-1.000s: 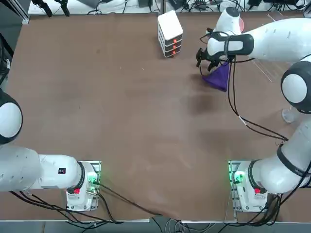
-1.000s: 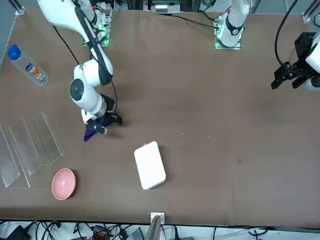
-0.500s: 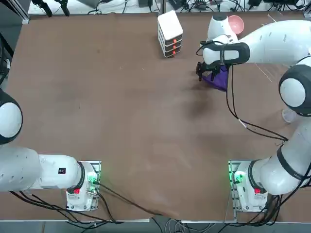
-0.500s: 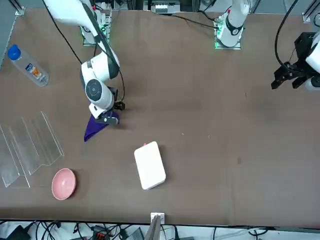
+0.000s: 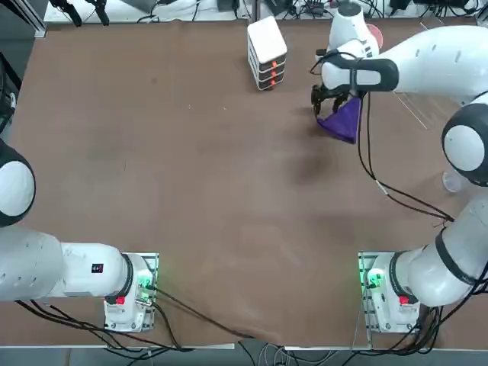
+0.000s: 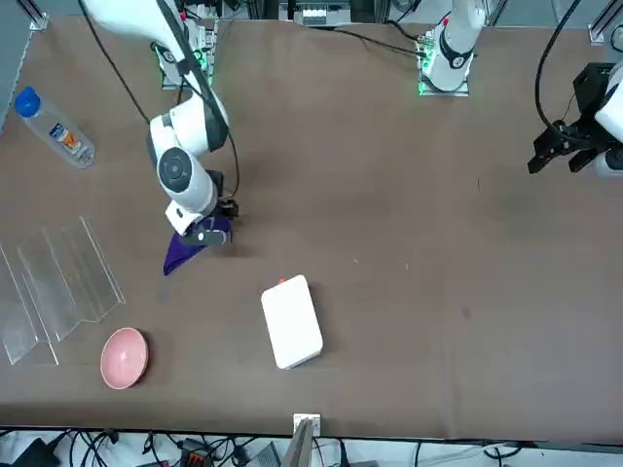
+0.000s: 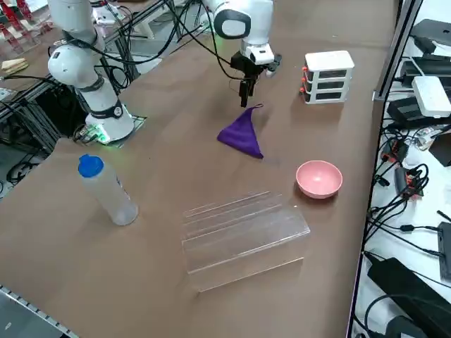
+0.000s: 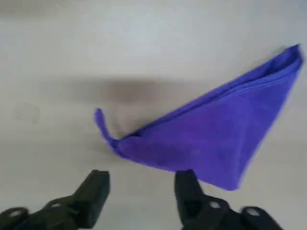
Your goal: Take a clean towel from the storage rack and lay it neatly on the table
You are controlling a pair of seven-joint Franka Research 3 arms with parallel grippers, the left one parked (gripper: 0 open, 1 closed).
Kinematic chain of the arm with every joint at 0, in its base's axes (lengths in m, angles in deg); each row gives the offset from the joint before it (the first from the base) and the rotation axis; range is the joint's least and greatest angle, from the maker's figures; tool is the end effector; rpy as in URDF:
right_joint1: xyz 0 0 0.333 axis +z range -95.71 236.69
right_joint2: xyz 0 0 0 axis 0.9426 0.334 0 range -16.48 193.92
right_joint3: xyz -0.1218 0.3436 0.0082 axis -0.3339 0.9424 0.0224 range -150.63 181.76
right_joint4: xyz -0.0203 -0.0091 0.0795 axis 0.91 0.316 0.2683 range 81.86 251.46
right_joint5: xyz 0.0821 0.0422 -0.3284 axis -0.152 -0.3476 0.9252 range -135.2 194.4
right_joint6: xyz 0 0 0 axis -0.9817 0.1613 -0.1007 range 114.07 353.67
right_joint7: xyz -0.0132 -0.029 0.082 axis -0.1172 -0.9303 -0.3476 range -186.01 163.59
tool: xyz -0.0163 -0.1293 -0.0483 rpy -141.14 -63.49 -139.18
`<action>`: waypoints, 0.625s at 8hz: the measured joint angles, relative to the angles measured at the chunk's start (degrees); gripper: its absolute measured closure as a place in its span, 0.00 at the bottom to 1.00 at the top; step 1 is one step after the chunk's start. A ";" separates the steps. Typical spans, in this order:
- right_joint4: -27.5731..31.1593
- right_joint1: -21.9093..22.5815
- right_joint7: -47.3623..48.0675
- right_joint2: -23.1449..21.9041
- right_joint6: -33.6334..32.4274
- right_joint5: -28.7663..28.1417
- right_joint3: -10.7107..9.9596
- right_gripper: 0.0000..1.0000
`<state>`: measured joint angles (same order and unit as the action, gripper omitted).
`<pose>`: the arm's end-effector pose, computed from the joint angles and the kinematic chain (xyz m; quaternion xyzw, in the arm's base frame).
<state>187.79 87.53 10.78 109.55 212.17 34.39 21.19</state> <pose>0.5259 0.2096 0.3251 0.9956 0.0301 -0.0750 0.0472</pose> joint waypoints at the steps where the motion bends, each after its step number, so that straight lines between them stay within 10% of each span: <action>1: 0.18 -0.40 -1.22 0.39 -0.80 0.91 -0.22 0.29; 5: -0.05 0.07 -1.53 4.08 4.45 1.11 -0.07 0.27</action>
<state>187.74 87.60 9.25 113.63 216.62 35.50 21.12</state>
